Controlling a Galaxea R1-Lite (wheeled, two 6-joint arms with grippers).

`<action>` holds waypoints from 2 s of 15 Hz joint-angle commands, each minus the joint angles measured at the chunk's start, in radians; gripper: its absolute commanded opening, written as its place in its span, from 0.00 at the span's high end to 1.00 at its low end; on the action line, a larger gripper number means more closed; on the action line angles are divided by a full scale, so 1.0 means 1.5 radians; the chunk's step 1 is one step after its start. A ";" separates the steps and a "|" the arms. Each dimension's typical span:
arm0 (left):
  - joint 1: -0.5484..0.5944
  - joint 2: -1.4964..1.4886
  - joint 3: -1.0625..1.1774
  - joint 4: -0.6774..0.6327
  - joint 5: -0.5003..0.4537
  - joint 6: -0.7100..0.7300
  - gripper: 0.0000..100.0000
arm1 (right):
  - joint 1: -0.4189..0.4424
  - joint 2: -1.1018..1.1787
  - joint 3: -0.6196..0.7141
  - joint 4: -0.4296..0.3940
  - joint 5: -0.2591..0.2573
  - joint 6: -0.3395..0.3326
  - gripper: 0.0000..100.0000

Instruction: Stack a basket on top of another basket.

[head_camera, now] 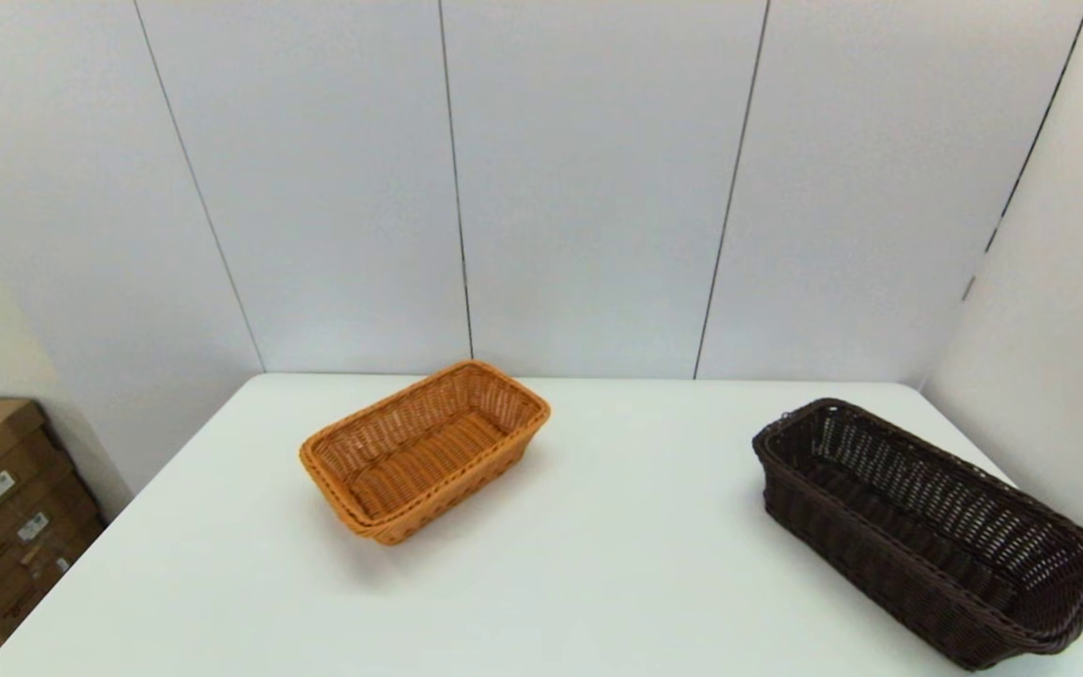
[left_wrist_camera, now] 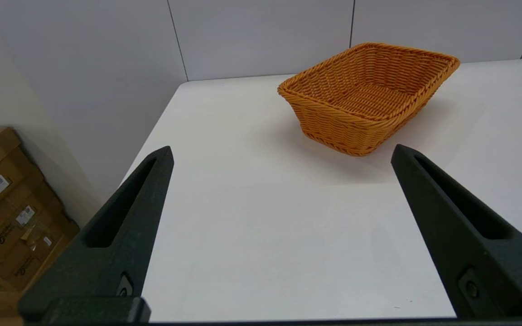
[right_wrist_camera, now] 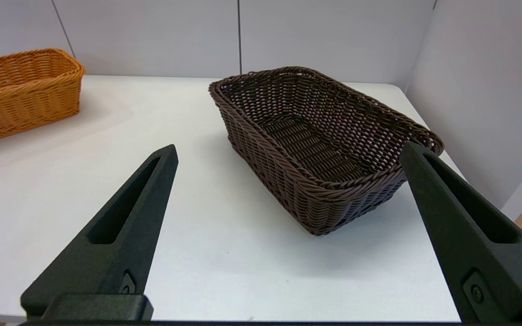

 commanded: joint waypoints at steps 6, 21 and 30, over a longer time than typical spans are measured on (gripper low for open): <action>0.000 0.000 0.000 0.000 0.000 0.000 0.00 | 0.000 0.001 0.001 -0.001 0.000 0.000 0.00; 0.000 0.005 -0.073 0.110 -0.041 0.028 0.00 | 0.000 0.001 0.001 -0.001 0.000 0.000 0.00; 0.001 0.552 -0.367 0.203 -0.088 -0.053 0.00 | 0.000 0.001 0.001 -0.001 0.000 0.000 0.00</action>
